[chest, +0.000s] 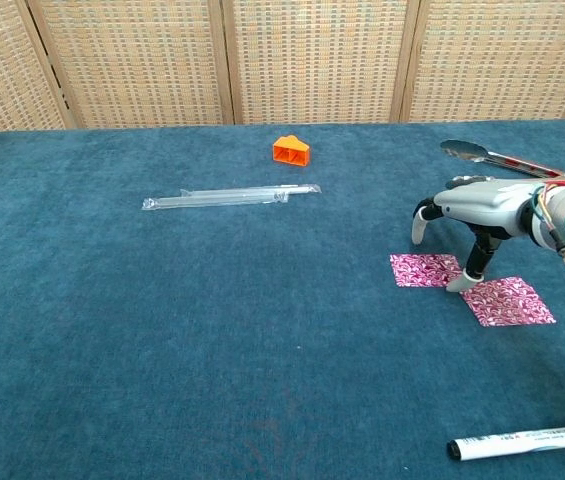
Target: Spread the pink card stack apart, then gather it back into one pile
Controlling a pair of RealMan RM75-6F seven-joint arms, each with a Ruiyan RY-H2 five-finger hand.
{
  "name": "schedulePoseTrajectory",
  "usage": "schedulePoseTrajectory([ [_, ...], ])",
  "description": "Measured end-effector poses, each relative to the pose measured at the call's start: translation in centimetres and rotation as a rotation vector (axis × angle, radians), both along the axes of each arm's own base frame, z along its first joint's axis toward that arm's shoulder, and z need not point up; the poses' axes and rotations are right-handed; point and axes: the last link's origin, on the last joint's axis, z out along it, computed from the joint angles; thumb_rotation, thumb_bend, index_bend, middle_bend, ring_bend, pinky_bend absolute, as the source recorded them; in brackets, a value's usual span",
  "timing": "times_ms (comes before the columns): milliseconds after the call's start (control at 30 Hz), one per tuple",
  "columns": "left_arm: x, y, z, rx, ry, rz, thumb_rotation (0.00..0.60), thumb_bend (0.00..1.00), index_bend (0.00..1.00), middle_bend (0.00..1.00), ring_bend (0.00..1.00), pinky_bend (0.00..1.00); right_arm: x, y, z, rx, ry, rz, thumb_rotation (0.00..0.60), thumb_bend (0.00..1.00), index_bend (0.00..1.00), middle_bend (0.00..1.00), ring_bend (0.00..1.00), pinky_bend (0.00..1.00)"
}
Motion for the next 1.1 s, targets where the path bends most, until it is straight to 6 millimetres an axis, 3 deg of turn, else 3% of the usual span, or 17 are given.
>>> schedulePoseTrajectory([
  [1100, -0.4, -0.2, -0.1, 0.001, 0.000, 0.017, 0.428, 0.10, 0.17, 0.00, 0.00, 0.00, -0.5, -2.0, 0.3, -0.040, 0.050, 0.023, 0.600, 0.23, 0.26, 0.09, 0.00, 0.00],
])
